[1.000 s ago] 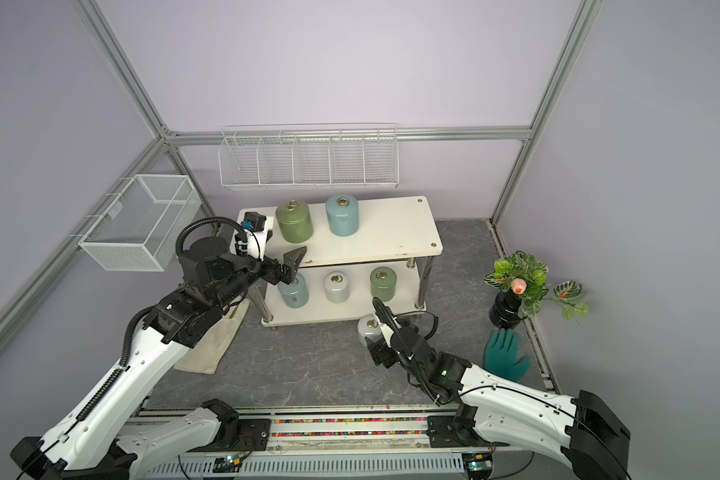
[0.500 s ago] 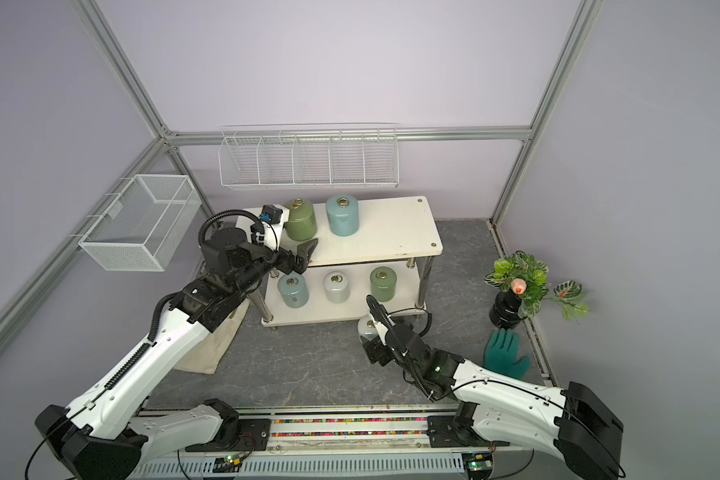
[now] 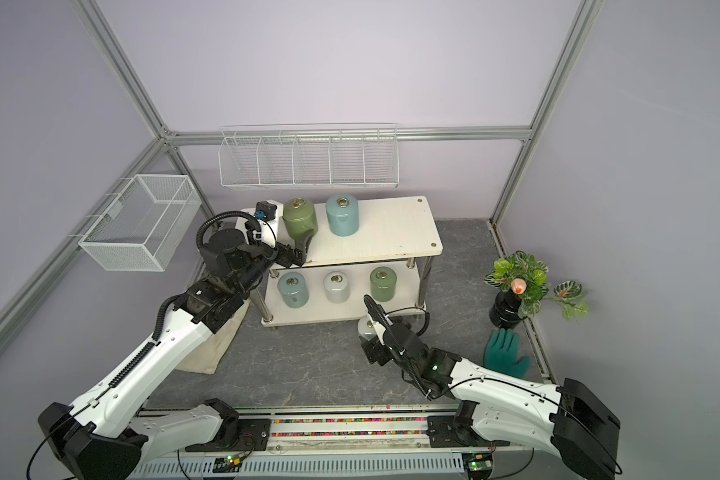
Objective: Remove the tea canisters from the shelf
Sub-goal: Pick up the tea canister from the shelf.
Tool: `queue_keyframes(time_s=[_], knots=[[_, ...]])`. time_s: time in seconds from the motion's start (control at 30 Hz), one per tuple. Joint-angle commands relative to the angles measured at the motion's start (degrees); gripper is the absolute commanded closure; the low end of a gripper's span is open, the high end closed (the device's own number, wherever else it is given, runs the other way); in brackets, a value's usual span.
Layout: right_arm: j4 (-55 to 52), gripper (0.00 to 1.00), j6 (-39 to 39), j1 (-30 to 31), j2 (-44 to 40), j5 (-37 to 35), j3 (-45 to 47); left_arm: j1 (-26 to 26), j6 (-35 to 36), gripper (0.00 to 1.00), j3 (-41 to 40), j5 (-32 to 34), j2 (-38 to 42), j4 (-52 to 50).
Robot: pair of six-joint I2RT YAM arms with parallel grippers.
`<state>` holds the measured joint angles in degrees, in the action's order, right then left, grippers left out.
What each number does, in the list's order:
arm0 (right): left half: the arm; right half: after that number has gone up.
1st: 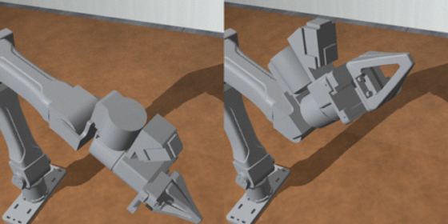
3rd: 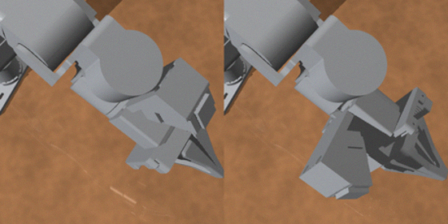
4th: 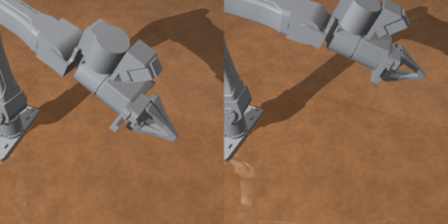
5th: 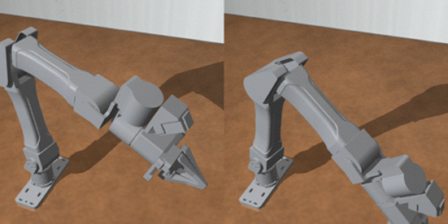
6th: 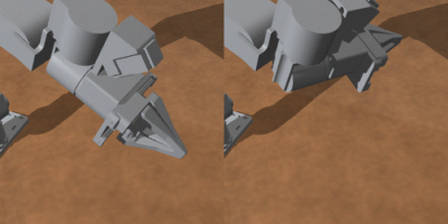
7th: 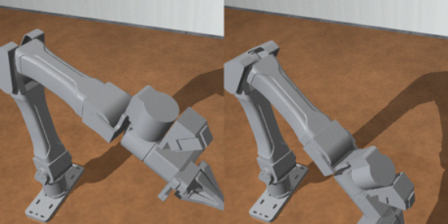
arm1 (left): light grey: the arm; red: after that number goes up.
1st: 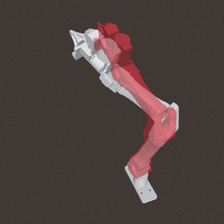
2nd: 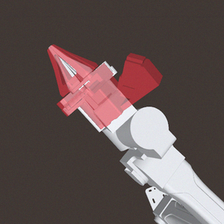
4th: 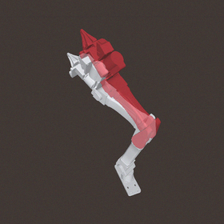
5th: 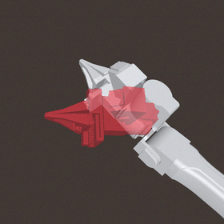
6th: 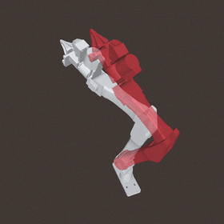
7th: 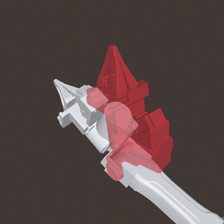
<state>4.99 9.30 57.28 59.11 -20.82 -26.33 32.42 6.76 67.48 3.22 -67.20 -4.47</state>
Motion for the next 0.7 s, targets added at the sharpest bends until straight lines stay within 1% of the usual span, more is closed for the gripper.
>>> queue_keyframes(time_s=[0.0, 0.67], knots=[[1.7, 0.11, -0.8, 0.3, 0.8, 1.0, -1.5, 0.1, 1.7, 0.00, 0.6, 0.3, -0.9, 1.8], [2.2, 0.11, -1.0, 0.3, 1.7, 1.1, -1.7, 0.1, 2.2, 0.00, 3.3, -2.7, -5.1, 5.4]])
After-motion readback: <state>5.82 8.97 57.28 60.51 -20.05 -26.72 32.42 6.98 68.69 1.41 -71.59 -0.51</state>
